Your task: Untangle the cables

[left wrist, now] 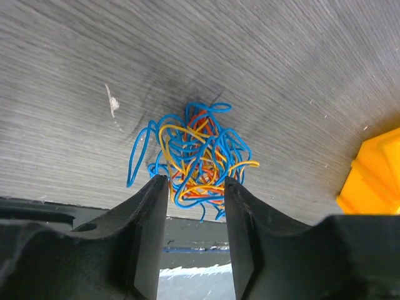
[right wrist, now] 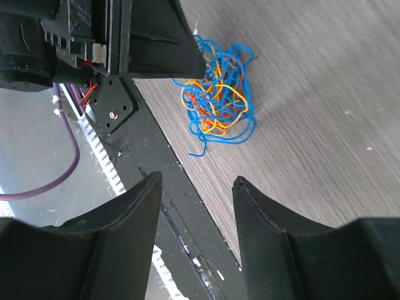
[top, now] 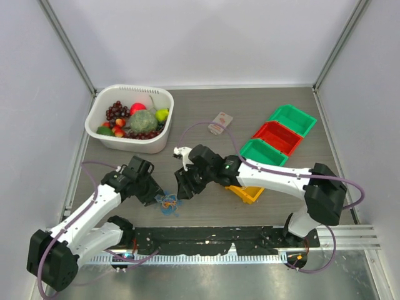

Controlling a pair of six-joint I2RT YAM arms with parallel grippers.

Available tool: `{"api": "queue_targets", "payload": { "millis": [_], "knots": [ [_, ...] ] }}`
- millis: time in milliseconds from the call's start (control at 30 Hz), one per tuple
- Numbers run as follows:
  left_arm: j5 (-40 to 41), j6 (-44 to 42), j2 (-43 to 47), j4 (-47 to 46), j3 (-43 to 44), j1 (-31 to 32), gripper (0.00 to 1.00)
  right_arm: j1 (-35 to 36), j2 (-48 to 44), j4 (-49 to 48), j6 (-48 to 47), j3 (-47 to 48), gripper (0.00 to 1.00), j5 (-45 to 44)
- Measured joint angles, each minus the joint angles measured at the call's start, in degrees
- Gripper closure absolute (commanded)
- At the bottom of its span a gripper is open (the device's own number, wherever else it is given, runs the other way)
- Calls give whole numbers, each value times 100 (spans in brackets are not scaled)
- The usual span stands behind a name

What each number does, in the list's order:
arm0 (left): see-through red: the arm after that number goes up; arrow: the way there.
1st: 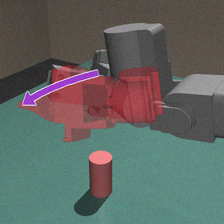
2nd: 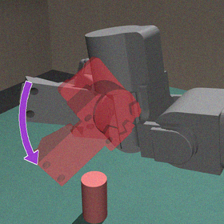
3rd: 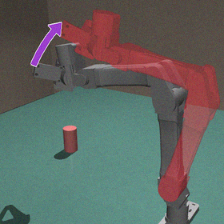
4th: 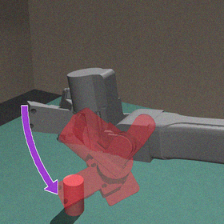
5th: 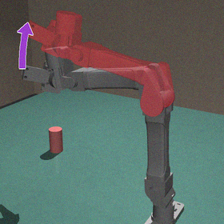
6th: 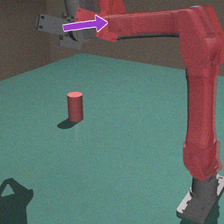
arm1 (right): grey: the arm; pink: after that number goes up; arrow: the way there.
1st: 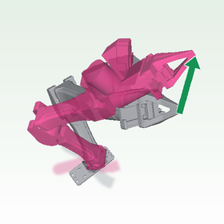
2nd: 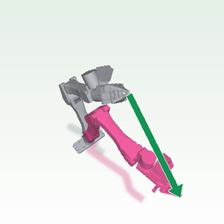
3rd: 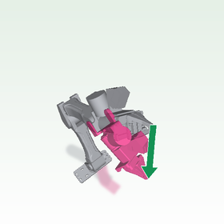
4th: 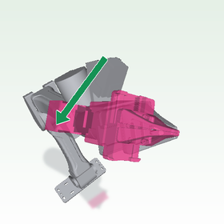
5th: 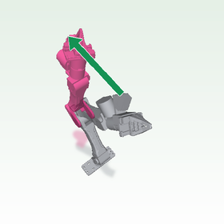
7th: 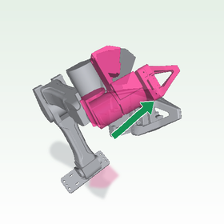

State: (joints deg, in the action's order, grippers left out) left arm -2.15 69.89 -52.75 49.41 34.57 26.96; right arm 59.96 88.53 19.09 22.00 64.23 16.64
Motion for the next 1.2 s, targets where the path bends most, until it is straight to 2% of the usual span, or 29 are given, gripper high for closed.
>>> {"api": "queue_targets", "payload": {
  "millis": [100,200,300,433,533,567,633,700,767,867,967,1200],
  "knots": [
    [13,28,-59,-227,-109,-20,66,111,260,-284,-4,-39,47,162],
    [-11,7,-321,-463,-118,-37,87,136,387,-507,-9,-39,48,245],
    [-98,-173,-586,-586,-105,-44,100,149,472,-627,-15,-39,48,251],
    [-302,-649,-675,-538,234,-46,100,138,396,-660,-52,-116,48,85],
    [-754,-944,-745,-898,551,-46,100,57,42,-682,-63,-411,47,-39],
    [-914,-1045,-870,-975,673,-46,89,15,-92,-675,-59,-505,47,-55],
    [-1158,-1191,-1241,-1064,938,-44,58,-114,-417,-686,-50,-728,46,-96],
    [-1276,-1357,-1521,-1156,1069,-42,35,-203,-673,-693,-33,-887,46,-131],
    [-1290,-1449,-1543,-1134,1078,-44,23,-345,-809,-713,17,-981,45,-168],
    [-1217,-1515,-1296,-1075,1078,-44,21,-481,-848,-798,157,-1086,44,-177],
    [-1130,-1532,-909,-1008,1062,-46,30,-564,-765,-826,236,-1097,44,-170],
    [-1027,-1292,251,-951,284,-46,32,-664,181,-715,170,-446,48,-125]
  ]
}}
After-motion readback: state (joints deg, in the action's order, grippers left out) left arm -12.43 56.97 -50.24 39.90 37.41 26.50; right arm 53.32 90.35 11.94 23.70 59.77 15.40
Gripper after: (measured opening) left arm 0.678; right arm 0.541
